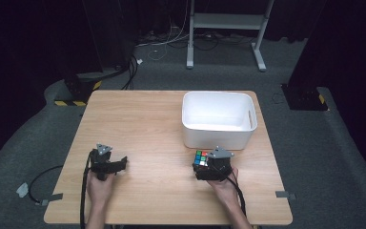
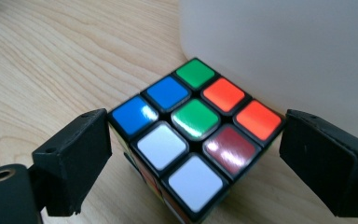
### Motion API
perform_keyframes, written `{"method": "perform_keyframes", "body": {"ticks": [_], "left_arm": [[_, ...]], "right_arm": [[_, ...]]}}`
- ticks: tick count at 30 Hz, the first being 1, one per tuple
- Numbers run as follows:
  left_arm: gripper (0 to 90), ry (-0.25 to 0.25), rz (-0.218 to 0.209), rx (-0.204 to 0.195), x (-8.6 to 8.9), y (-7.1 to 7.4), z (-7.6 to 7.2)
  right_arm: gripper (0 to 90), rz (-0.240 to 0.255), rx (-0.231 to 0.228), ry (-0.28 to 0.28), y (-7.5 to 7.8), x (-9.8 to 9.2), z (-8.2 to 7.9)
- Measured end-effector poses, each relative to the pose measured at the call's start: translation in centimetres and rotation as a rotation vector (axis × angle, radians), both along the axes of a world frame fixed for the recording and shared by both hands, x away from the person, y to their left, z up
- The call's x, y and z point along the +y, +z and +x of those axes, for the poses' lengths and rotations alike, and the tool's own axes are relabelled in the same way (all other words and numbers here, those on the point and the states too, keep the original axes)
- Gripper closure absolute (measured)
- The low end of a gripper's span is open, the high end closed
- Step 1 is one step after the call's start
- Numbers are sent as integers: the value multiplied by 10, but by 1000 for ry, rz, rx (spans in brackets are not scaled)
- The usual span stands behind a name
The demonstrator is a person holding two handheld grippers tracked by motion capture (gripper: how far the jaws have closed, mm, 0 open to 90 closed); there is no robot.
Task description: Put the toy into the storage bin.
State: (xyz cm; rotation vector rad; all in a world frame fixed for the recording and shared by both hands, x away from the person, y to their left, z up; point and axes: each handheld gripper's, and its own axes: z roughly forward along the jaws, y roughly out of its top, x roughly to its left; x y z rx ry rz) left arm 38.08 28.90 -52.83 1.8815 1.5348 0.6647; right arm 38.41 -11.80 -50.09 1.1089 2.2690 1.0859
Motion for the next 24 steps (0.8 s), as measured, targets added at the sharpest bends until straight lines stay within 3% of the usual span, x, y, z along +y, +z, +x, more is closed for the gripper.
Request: {"method": "perform_keyframes", "body": {"ticks": [24], "left_arm": [[142,0,0,0,0,0,0]], "right_arm": [[115,-9,49,-7,-13,13,17]]}}
